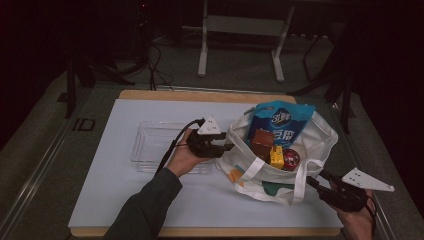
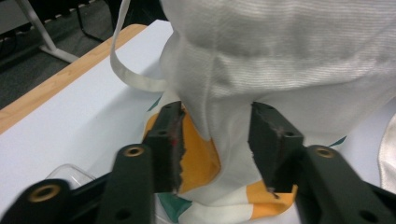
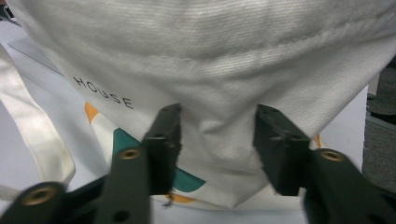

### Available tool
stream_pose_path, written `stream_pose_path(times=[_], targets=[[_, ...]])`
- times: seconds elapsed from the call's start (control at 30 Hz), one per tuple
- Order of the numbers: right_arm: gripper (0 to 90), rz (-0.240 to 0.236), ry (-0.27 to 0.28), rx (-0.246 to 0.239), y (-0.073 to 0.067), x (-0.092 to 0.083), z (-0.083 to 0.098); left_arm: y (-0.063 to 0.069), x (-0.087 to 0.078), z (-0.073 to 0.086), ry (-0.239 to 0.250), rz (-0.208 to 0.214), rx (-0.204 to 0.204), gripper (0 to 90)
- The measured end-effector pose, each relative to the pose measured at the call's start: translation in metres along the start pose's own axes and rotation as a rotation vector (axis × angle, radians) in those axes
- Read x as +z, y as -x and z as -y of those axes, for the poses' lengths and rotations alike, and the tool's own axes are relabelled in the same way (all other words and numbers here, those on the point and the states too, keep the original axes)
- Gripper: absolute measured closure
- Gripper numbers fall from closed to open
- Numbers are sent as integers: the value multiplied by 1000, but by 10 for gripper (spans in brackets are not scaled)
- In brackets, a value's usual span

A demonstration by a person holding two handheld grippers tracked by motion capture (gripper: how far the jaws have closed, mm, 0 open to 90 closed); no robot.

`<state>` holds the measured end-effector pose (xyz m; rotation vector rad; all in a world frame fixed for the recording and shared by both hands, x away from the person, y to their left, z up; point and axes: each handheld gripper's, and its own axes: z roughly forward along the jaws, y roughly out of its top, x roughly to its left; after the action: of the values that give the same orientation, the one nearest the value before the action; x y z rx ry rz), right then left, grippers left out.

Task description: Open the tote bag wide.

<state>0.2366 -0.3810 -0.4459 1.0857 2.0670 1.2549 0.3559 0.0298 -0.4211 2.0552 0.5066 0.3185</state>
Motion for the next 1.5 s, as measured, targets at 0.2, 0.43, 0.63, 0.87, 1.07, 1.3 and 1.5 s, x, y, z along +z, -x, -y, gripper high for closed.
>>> stream_pose_path(times=[0.2, 0.43, 0.63, 0.87, 1.07, 1.3, 1.5], targets=[[676, -11, 5, 6, 2, 1, -3, 3, 5, -4, -21, -13, 15, 736], [799, 0, -2, 21, 2, 6, -3, 6, 7, -5, -28, -7, 22, 857], [852, 4, -19, 14, 1, 9, -1, 7, 9, -1, -42, -4, 20, 866], [856, 0, -54, 17, 1, 14, 7, 12, 14, 5, -80, -17, 40, 866], [859, 0, -108, 15, -2, 26, 16, 14, 23, 10, -139, -34, 59, 867], [861, 2, -122, 35, 1, 33, 22, 11, 32, 18, -201, -59, 46, 870], [864, 10, -146, 62, 4, 38, 30, 10, 38, 22, -235, -72, 37, 870]])
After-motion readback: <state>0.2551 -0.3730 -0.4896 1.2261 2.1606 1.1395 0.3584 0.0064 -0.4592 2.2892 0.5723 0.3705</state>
